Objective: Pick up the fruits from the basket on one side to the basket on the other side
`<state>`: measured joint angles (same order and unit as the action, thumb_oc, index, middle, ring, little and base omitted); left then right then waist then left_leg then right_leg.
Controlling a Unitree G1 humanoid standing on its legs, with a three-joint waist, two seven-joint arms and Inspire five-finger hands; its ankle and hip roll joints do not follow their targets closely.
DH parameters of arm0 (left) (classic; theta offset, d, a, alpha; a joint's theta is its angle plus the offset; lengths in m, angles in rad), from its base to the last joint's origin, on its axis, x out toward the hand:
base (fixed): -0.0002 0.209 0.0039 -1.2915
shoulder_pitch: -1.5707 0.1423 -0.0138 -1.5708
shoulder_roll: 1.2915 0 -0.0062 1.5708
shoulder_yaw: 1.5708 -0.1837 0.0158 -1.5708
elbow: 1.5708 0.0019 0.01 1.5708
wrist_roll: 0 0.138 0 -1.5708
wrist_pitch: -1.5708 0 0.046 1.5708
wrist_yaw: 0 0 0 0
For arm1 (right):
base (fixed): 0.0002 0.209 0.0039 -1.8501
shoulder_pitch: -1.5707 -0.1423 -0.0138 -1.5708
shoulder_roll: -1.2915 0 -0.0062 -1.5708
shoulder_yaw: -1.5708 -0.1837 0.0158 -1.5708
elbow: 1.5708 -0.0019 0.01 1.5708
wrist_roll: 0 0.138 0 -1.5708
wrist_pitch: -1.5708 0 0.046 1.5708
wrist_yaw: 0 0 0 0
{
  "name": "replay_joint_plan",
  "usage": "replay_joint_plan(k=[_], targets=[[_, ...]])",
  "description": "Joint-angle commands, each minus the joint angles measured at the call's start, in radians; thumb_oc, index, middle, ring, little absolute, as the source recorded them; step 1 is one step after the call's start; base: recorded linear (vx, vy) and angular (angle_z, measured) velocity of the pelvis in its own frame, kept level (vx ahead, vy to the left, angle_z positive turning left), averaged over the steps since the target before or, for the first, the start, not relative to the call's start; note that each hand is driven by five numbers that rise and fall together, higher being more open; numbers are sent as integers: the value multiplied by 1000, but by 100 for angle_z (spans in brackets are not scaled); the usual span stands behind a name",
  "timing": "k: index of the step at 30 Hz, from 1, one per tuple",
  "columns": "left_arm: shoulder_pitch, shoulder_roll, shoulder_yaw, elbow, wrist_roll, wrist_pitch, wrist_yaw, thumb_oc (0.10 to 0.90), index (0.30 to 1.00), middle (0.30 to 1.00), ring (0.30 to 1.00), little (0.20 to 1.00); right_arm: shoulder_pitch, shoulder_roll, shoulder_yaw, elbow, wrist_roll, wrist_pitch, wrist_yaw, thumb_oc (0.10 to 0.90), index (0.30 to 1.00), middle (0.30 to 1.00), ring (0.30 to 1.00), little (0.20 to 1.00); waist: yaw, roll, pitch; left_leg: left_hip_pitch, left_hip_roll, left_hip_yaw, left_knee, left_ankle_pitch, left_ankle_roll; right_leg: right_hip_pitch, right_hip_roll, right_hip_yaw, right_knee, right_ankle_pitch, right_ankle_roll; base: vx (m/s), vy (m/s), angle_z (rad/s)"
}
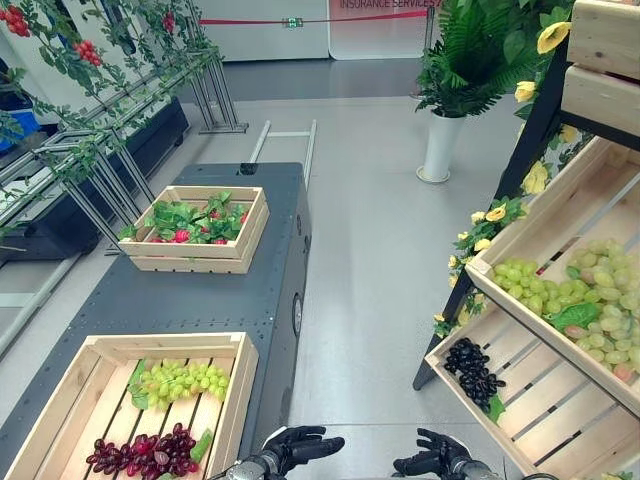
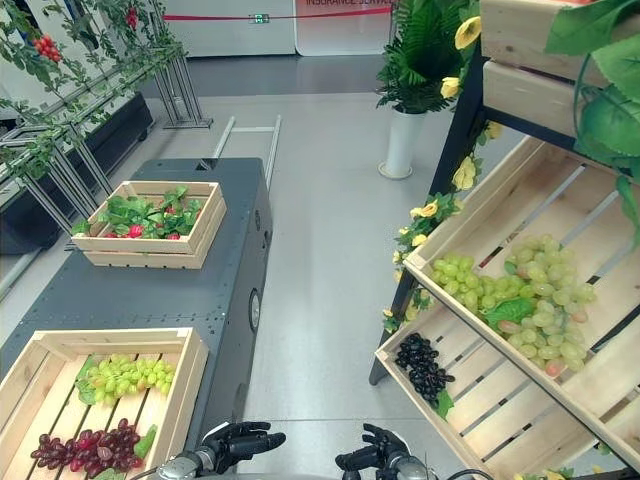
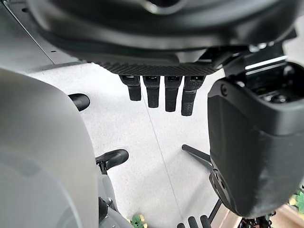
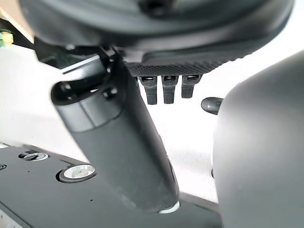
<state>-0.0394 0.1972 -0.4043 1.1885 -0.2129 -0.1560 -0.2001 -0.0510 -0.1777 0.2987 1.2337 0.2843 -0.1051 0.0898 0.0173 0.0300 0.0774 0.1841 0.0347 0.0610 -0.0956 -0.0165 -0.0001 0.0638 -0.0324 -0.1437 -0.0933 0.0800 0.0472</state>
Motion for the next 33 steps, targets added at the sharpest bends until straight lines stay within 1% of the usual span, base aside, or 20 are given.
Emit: replay_joint_plan(k=[1, 2, 3, 6, 11, 12, 13, 15, 17, 19, 21, 22, 23, 24, 26, 27, 28, 29, 31, 33], targets=[[-49, -37, -11, 46, -10, -19, -26, 800, 900, 900, 900, 900, -27, -1, 29, 15, 8, -120, 34, 800, 900, 900, 900, 900, -8, -28, 33, -27, -95, 13, 8, -65, 61, 75, 30, -3, 6, -98, -11, 0, 0, 0], [-45, -36, -12, 46, -8, -43, -3, 800, 900, 900, 900, 900, -27, -3, 37, -11, 12, -196, 29, 800, 900, 900, 900, 900, -8, -30, 33, -25, -95, 11, 8, -66, 61, 76, 30, -3, 6, -99, -10, 0, 0, 0], [-44, -34, -11, 42, -9, -48, 9, 800, 900, 900, 900, 900, -26, -4, 41, -29, 16, -233, 31, 800, 900, 900, 900, 900, -8, -30, 33, -25, -96, 10, 8, -67, 61, 77, 30, -4, 6, -99, -10, 0, 0, 0], [-47, -29, -16, 33, -8, -79, 40, 800, 900, 900, 900, 900, -30, -7, 44, -58, 57, -289, 65, 800, 900, 900, 900, 900, -10, -30, 36, -27, -95, 14, 8, -66, 61, 75, 29, -3, 6, -99, -9, -29, -5, -1], [-63, -18, -24, 13, 25, -182, 107, 800, 900, 900, 900, 900, -33, -11, 28, -62, 124, -307, 66, 800, 900, 900, 900, 900, -8, -26, 41, -33, -96, 14, 8, -62, 61, 72, 27, -6, 6, -100, -10, -42, -7, 0], [-66, -16, -32, 7, 40, -199, 122, 800, 900, 900, 900, 900, -36, -9, 26, -60, 123, -314, 52, 800, 900, 900, 900, 900, -7, -25, 43, -34, -96, 15, 8, -61, 60, 71, 27, -6, 6, -100, -9, -57, -18, 1], [-77, -10, -52, -7, 89, -246, 164, 800, 900, 900, 900, 900, -42, -9, 23, -59, 111, -339, -23, 800, 900, 900, 900, 900, -6, -23, 46, -38, -96, 16, 8, -57, 60, 69, 26, -8, 6, -98, -9, -50, -13, 1], [-88, -8, -70, -17, 120, -270, 194, 800, 900, 900, 900, 900, -52, -11, 23, -62, 118, -342, -55, 800, 900, 900, 900, 900, -7, -19, 51, -41, -96, 16, 8, -54, 61, 67, 25, -10, 6, -96, -10, -61, -3, 1], [-104, 3, -89, -33, 150, -329, 287, 800, 900, 900, 900, 900, -65, -15, 27, -71, 110, -348, -72, 800, 900, 900, 900, 900, -12, -11, 59, -47, -96, 17, 8, -50, 62, 63, 24, -9, 6, -96, -12, -60, 11, -3], [-118, 24, -92, -65, 170, -376, 366, 800, 900, 900, 900, 900, -67, -22, 23, -85, 141, -333, -104, 800, 900, 900, 900, 900, -14, -2, 66, -49, -99, 12, 8, -48, 62, 63, 23, -10, 6, -98, -13, -10, 8, -2], [-118, 31, -91, -78, 158, -384, 350, 800, 900, 900, 900, 900, -66, -23, 16, -86, 141, -321, -139, 800, 900, 900, 900, 900, -14, 1, 68, -49, -100, 10, 8, -48, 62, 63, 22, -12, 6, -100, -13, 8, 16, 0], [-105, 48, -77, -140, 169, -439, 379, 800, 900, 900, 900, 900, -63, -30, -6, -99, 151, -306, -184, 800, 900, 900, 900, 900, -11, 12, 72, -53, -101, 5, 8, -47, 62, 61, 19, -15, 6, -102, -14, 17, 32, -1], [-105, 48, -77, -141, 169, -439, 380, 800, 900, 900, 900, 900, -63, -30, -6, -99, 151, -306, -185, 800, 900, 900, 900, 900, -12, 12, 72, -53, -101, 5, 8, -47, 62, 61, 19, -16, 6, -102, -14, 20, 57, 0], [-100, 75, -51, -197, 159, -489, 438, 800, 900, 900, 900, 900, -57, -38, -14, -112, 151, -304, -212, 800, 900, 900, 900, 900, -9, 20, 76, -58, -103, 2, 8, -44, 60, 57, 16, -18, 6, -102, -15, 10, 43, 2], [-97, 111, 3, -275, 160, -517, 525, 800, 900, 900, 900, 900, -49, -50, -30, -129, 141, -319, -261, 800, 900, 900, 900, 900, -5, 31, 80, -65, -105, -3, 8, -41, 59, 51, 13, -20, 6, -103, -16, 15, 81, 2], [-82, 154, 72, -367, 192, -518, 597, 800, 900, 900, 900, 900, -34, -62, -48, -155, 140, -320, -257, 800, 900, 900, 900, 900, 2, 40, 82, -74, -108, -8, 8, -38, 58, 44, 9, -24, 6, -105, -18, 17, 98, 2], [-64, 210, 143, -454, 245, -514, 676, 800, 900, 900, 900, 900, -18, -72, -67, -174, 156, -312, -238, 800, 900, 900, 900, 900, 14, 45, 86, -81, -110, -14, 8, -35, 56, 40, 5, -28, 6, -105, -20, 11, 69, 3], [-62, 214, 148, -458, 257, -519, 692, 800, 900, 900, 900, 900, -16, -73, -68, -176, 159, -310, -234, 800, 900, 900, 900, 900, 14, 45, 85, -83, -110, -15, 8, -34, 56, 37, 5, -28, 6, -105, -20, 14, 42, 8], [-41, 279, 224, -512, 315, -529, 787, 800, 900, 900, 900, 900, -3, -78, -88, -178, 187, -309, -189, 800, 900, 900, 900, 900, 30, 48, 87, -94, -113, -26, 8, -25, 53, 31, 1, -38, 6, -103, -21, 17, 24, 15], [-25, 343, 304, -531, 411, -526, 899, 800, 900, 900, 900, 900, 5, -84, -97, -158, 222, -315, -105, 800, 900, 900, 900, 900, 48, 47, 90, -105, -116, -40, 8, -13, 47, 28, -3, -54, 6, -105, -24, 32, 19, 21]])
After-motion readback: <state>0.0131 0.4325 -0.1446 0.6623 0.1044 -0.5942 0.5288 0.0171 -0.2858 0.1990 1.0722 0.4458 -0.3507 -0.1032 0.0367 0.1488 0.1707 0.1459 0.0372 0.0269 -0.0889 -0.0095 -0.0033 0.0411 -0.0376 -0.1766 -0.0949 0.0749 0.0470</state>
